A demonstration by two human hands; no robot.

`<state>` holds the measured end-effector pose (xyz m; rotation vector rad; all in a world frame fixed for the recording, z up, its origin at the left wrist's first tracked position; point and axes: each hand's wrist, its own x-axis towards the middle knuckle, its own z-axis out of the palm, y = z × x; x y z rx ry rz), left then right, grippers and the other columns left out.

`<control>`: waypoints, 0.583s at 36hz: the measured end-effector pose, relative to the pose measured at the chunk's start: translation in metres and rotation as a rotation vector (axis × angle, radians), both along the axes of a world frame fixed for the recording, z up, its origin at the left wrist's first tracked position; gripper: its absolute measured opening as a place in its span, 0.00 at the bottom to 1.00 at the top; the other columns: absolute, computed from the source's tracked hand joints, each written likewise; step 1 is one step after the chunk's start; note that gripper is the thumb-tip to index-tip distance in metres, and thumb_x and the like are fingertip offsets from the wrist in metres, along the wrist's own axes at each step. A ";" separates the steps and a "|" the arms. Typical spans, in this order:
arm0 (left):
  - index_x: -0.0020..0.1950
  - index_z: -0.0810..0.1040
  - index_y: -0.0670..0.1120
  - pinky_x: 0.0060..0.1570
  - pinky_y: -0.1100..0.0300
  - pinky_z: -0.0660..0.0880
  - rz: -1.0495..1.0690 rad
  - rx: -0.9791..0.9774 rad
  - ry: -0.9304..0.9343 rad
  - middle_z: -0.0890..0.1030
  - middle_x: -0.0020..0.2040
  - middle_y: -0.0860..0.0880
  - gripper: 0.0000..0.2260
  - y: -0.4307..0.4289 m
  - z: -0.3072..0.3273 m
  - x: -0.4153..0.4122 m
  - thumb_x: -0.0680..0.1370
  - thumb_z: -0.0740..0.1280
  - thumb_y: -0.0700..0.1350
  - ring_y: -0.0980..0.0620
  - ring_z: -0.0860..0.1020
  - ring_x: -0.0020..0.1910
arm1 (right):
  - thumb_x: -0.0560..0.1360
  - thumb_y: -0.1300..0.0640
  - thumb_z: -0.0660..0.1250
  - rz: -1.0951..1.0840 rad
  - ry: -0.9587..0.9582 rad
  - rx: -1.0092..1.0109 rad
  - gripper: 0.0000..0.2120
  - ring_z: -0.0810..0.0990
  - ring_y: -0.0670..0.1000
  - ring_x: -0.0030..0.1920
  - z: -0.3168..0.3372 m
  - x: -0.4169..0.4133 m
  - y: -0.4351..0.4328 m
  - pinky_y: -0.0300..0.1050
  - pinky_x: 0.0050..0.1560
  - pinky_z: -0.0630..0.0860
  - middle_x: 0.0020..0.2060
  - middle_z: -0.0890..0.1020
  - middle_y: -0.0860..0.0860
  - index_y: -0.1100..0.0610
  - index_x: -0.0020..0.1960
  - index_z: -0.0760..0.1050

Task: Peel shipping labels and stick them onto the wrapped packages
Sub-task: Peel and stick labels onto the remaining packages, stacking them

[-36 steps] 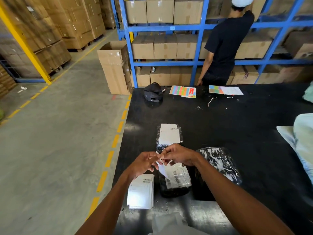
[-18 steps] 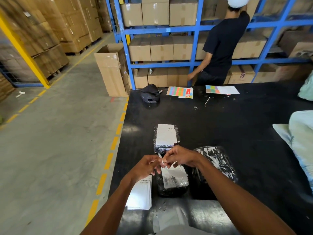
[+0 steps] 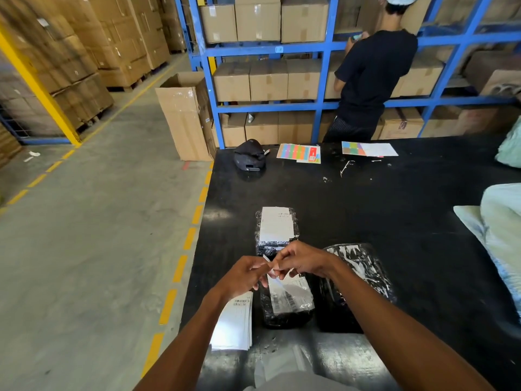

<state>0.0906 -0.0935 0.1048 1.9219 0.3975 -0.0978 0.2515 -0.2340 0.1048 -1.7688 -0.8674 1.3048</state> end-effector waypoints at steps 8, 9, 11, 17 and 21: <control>0.42 0.85 0.47 0.34 0.63 0.74 0.029 0.089 -0.008 0.84 0.33 0.50 0.16 0.003 -0.006 0.009 0.83 0.63 0.52 0.56 0.79 0.30 | 0.76 0.61 0.73 -0.005 -0.033 0.020 0.08 0.85 0.48 0.43 0.005 -0.002 0.001 0.38 0.41 0.76 0.43 0.87 0.55 0.66 0.51 0.83; 0.42 0.85 0.47 0.34 0.63 0.74 0.033 0.098 -0.003 0.84 0.34 0.49 0.16 0.003 -0.008 0.010 0.83 0.63 0.51 0.57 0.79 0.30 | 0.76 0.61 0.73 -0.013 -0.041 0.023 0.08 0.85 0.48 0.43 0.005 -0.003 0.000 0.37 0.40 0.76 0.43 0.87 0.55 0.66 0.51 0.83; 0.43 0.86 0.46 0.34 0.62 0.75 0.036 0.096 0.008 0.85 0.36 0.47 0.16 0.004 -0.012 0.010 0.83 0.63 0.50 0.55 0.80 0.32 | 0.76 0.60 0.73 -0.029 -0.055 0.028 0.09 0.85 0.48 0.42 0.003 -0.005 -0.001 0.36 0.39 0.76 0.43 0.87 0.55 0.67 0.51 0.83; 0.47 0.85 0.42 0.35 0.63 0.75 0.073 0.005 0.031 0.86 0.40 0.51 0.14 0.004 -0.012 0.010 0.83 0.61 0.45 0.56 0.81 0.36 | 0.77 0.59 0.72 -0.056 -0.043 0.014 0.04 0.85 0.46 0.41 0.005 -0.007 0.000 0.35 0.39 0.77 0.43 0.87 0.55 0.60 0.48 0.84; 0.50 0.83 0.38 0.37 0.63 0.74 0.135 -0.120 0.041 0.86 0.40 0.51 0.13 0.007 -0.008 0.007 0.84 0.61 0.43 0.56 0.80 0.36 | 0.77 0.60 0.71 -0.086 -0.050 0.013 0.04 0.84 0.49 0.43 0.006 -0.005 0.005 0.43 0.45 0.77 0.44 0.87 0.57 0.57 0.45 0.84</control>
